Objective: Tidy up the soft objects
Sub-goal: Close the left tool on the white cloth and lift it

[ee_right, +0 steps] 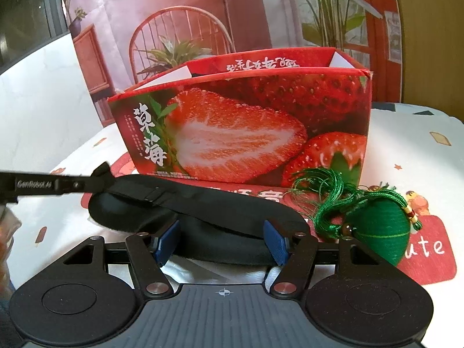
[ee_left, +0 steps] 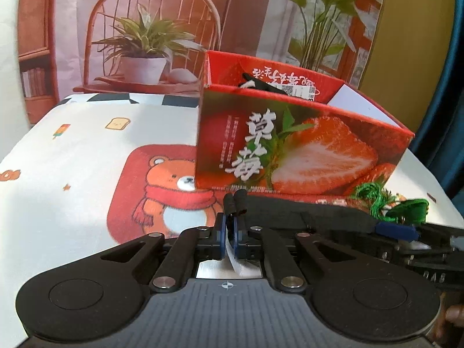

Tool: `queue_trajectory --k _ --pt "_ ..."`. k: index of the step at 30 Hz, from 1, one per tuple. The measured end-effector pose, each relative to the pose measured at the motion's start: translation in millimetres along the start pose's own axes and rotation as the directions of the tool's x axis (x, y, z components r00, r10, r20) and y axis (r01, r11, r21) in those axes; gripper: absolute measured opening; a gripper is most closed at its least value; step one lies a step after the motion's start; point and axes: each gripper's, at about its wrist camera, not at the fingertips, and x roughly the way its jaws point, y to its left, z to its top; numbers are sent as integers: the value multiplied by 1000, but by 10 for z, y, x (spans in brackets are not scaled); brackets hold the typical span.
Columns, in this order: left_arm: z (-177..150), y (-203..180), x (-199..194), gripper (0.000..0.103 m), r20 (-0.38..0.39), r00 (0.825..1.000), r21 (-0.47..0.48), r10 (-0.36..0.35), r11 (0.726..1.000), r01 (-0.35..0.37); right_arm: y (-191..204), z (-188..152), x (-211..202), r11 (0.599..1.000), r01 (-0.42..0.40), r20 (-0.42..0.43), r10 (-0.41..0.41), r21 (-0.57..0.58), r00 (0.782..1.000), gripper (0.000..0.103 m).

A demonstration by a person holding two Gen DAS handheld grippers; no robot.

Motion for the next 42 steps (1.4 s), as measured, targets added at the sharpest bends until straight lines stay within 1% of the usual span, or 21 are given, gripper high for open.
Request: queue_trajectory --k 3,12,16,19,20,22,23,24,25,26,30,32,34,36,38,39,42 --pt "-95 -12 -33 6 -8 1000 8 9 1000 -9 -15 -21 -42 1000 -1 7 1 9 1000 61" --pt "-245 108 -7 4 -49 999 -44 24 999 -26 -130 -81 -146 998 11 23 -12 54 1000 61" --pt "-191 158 -42 5 -36 999 -82 8 997 -11 -156 -94 -146 998 14 22 -15 63 1000 61" --pt "-79 177 -64 6 -6 1000 -105 -8 994 7 -130 -102 -130 999 16 19 -17 50 1000 62" --pt "-36 169 -58 8 0 1000 -109 -11 994 11 -125 -104 -122 999 14 18 -15 49 1000 62" --pt "47 144 -29 16 7 1000 -113 -27 993 27 -119 -106 -114 999 14 17 -15 47 1000 62" --pt "93 127 -3 30 7 999 -114 -42 993 42 -119 -108 -113 999 14 17 -15 48 1000 62" --pt "132 105 31 46 5 998 -113 -56 992 57 -118 -108 -111 999 14 17 -15 48 1000 62" --pt "159 78 62 50 10 998 -109 -62 992 62 -117 -108 -108 999 14 17 -14 48 1000 62" --pt "187 45 94 51 16 998 -101 -60 993 62 -117 -109 -107 999 14 17 -14 47 1000 62" --pt "261 -81 271 50 -11 997 -69 -74 995 73 -107 -115 -107 999 15 16 -15 41 1000 62" --pt "266 -130 354 49 -25 998 -50 -55 997 54 -108 -116 -108 999 14 17 -15 41 1000 62" --pt "257 -158 400 39 -32 999 -33 -42 999 41 -107 -117 -108 999 13 16 -14 40 1000 62" --pt "236 -150 398 23 -41 999 -19 -20 1000 19 -111 -118 -109 999 12 17 -13 40 1000 62" --pt "221 -134 394 15 -40 999 -15 0 1000 -1 -113 -115 -108 999 10 18 -11 42 1000 62" --pt "216 -97 385 12 -40 999 -23 -1 1000 0 -112 -114 -108 999 10 18 -11 43 1000 62" --pt "215 -42 342 10 -35 999 -38 -6 999 5 -111 -110 -113 999 8 20 -9 43 1000 62"
